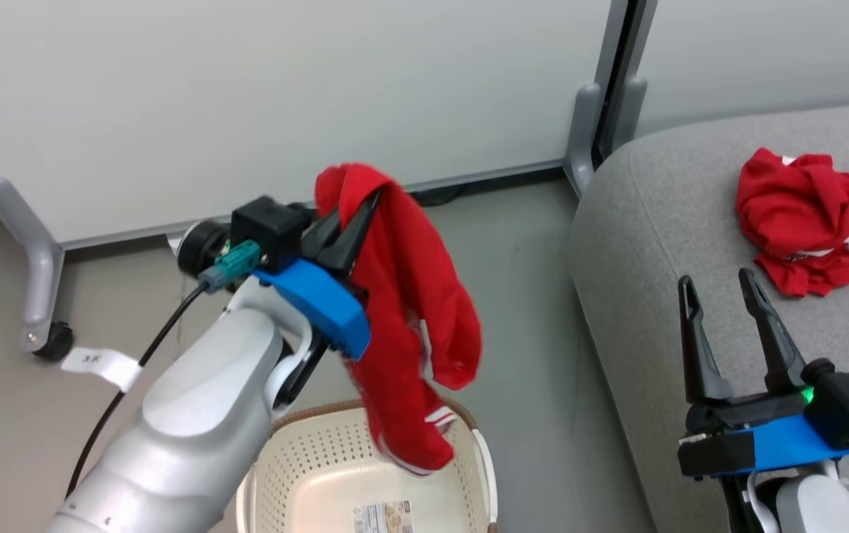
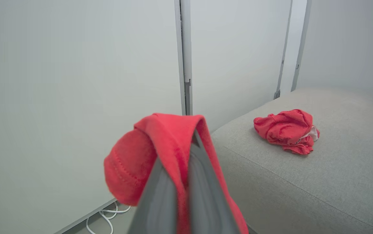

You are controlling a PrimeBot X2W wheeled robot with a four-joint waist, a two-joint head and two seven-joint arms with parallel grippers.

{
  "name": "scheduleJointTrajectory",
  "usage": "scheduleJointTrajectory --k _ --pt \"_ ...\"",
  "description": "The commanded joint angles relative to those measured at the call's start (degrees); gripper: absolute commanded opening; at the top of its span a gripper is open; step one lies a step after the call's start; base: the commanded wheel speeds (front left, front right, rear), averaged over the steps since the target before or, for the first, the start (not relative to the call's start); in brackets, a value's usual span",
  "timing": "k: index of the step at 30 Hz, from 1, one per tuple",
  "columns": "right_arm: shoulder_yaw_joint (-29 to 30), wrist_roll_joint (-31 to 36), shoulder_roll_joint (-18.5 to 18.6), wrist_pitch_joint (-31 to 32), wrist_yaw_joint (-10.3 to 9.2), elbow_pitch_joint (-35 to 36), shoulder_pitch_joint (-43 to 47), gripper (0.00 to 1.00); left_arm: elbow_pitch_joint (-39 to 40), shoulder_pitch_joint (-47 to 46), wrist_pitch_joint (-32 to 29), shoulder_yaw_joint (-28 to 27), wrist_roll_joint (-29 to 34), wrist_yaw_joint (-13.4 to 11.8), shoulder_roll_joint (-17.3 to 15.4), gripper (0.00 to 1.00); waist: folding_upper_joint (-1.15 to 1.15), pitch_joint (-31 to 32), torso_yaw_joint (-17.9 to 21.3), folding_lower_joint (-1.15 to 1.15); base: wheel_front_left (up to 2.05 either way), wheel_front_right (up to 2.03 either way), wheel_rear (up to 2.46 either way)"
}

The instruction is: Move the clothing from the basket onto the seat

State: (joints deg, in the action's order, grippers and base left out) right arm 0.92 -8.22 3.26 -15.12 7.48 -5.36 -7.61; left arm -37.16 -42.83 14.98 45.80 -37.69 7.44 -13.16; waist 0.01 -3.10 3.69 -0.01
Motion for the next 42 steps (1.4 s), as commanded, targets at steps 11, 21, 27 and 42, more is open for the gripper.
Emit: scheduleJointTrajectory --k 11,21,27,42 --pt "-0.40 -0.41 -0.35 -0.05 0.03 -0.17 2.73 1.00 5.10 -6.57 0.13 1.28 1.65 0.02 2.84 0.00 -0.01 2.77 -1.96 0.01 0.00 0.00 0.00" --pt "-2.28 -0.03 -0.41 -0.05 0.03 0.60 2.18 1.00 5.44 -7.30 0.02 1.77 1.35 -0.40 3.72 0.00 -0.01 2.69 -2.36 0.01 0.00 0.00 0.00" --pt "-7.91 -0.23 -0.41 -0.05 0.03 1.74 0.33 1.00 5.78 -7.31 0.09 1.66 1.43 -0.97 3.83 0.00 -0.01 1.83 -2.61 0.01 0.00 0.00 0.00" --pt "-23.57 0.70 -0.31 -0.04 0.02 -8.33 -14.94 1.00 6.54 -9.79 0.24 2.40 2.67 -0.93 5.88 0.00 -0.01 -2.36 -5.07 0.01 0.00 0.00 0.00"
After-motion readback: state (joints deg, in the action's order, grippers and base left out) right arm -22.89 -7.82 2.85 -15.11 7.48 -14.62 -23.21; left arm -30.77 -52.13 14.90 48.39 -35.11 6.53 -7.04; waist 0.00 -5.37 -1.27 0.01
